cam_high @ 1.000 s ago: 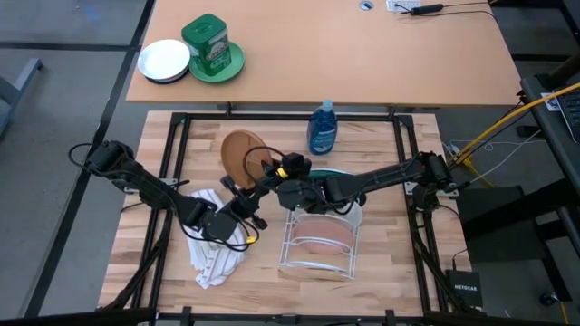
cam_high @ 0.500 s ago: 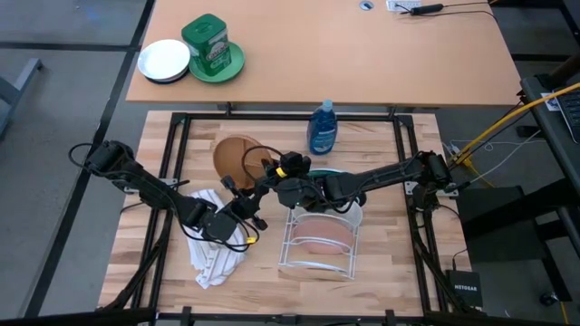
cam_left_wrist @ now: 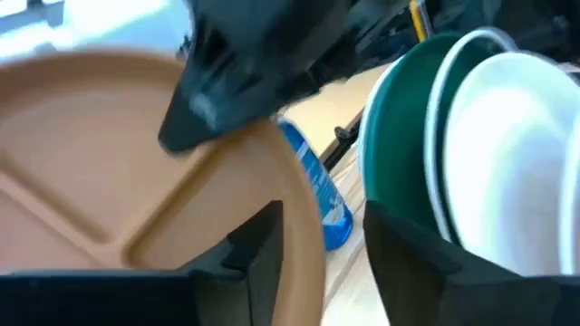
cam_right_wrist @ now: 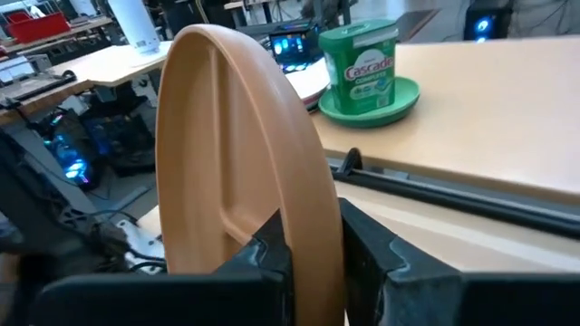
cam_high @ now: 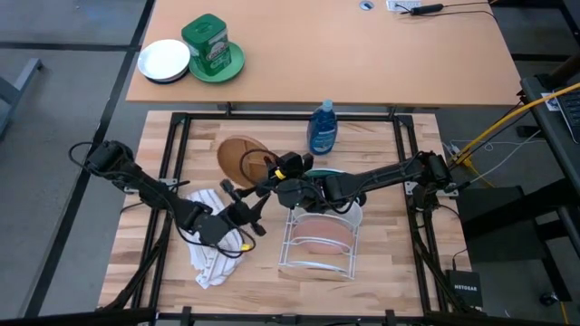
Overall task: Sort dishes
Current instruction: Put the brown plate in the dish rack
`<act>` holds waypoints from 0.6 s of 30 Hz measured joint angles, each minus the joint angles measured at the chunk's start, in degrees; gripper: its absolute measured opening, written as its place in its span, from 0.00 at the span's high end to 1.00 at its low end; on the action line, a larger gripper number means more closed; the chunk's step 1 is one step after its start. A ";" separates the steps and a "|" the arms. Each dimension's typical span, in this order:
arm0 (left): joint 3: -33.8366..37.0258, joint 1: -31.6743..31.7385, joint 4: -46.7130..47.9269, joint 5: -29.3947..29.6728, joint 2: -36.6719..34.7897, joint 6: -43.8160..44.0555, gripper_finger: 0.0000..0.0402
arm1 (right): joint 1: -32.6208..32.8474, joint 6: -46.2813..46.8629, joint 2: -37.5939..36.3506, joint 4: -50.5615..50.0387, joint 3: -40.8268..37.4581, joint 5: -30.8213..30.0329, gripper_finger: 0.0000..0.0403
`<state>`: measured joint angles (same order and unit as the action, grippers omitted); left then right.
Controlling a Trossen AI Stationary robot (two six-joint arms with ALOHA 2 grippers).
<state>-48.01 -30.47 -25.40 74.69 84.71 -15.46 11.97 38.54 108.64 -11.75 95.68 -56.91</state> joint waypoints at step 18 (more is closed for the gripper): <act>-0.07 -13.10 -37.02 0.08 -0.07 -40.01 0.65 | 8.55 -16.33 -11.21 -0.31 -0.02 -9.58 0.86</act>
<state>-48.07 -43.56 -62.41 74.77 84.64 -55.47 20.52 22.21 97.43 -12.06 95.66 -66.49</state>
